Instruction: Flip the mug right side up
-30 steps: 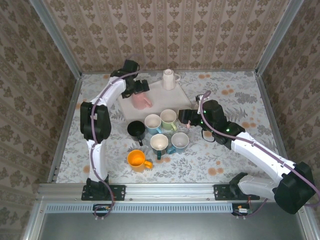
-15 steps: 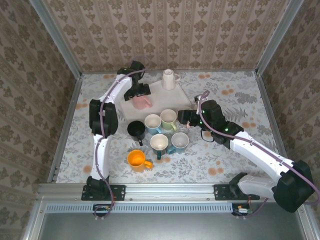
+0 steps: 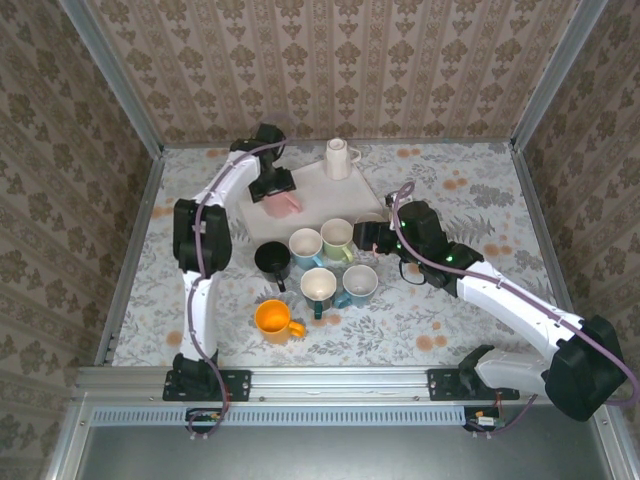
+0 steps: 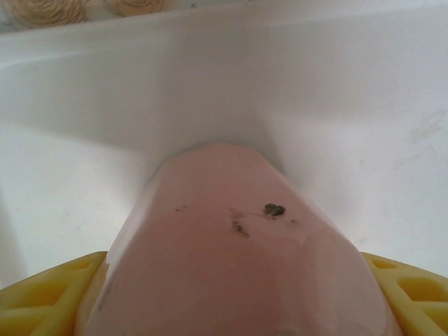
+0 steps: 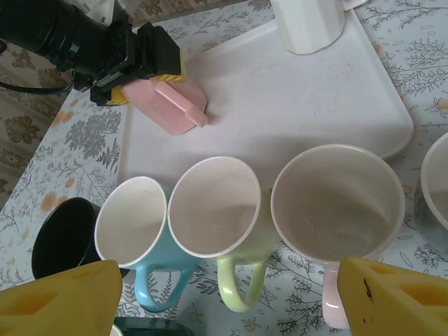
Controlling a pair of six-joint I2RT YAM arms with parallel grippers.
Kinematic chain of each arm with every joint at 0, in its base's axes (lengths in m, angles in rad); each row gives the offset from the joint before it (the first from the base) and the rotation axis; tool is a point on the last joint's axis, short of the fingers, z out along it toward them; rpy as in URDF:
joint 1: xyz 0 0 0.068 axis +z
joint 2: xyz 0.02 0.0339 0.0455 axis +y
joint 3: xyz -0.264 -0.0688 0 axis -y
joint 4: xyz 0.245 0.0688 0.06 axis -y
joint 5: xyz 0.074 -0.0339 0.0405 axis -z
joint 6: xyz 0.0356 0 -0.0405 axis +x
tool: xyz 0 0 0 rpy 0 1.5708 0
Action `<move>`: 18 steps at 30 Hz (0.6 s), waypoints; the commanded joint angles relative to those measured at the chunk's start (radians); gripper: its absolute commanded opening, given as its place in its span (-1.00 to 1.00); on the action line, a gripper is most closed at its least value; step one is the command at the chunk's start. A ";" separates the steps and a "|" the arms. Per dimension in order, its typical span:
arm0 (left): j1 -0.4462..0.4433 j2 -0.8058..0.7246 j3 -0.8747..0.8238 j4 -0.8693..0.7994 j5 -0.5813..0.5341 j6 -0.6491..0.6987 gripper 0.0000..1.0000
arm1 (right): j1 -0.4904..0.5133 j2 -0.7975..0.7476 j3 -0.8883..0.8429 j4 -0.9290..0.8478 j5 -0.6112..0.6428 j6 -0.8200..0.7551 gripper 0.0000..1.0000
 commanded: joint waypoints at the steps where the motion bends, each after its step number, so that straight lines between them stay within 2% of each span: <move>1: 0.024 -0.133 -0.059 0.082 0.022 -0.028 -0.10 | 0.005 -0.018 0.050 -0.004 -0.015 0.002 0.64; 3: 0.030 -0.209 -0.115 0.149 0.036 -0.034 -0.12 | 0.013 -0.031 0.051 0.033 -0.043 -0.009 0.65; 7: 0.047 -0.389 -0.281 0.362 0.108 -0.030 -0.20 | 0.036 -0.069 0.052 0.081 -0.005 0.001 0.65; 10: 0.068 -0.542 -0.452 0.614 0.212 -0.033 -0.29 | 0.044 -0.074 0.105 0.033 -0.032 -0.034 0.65; 12: 0.084 -0.642 -0.587 0.838 0.308 -0.039 -0.35 | 0.044 -0.082 0.134 0.009 -0.056 -0.044 0.64; 15: 0.092 -0.756 -0.759 1.154 0.424 -0.039 -0.34 | 0.040 -0.103 0.153 0.021 -0.084 0.009 0.63; 18: 0.091 -0.808 -0.881 1.435 0.530 -0.096 -0.31 | 0.029 -0.098 0.171 0.101 -0.208 0.114 0.63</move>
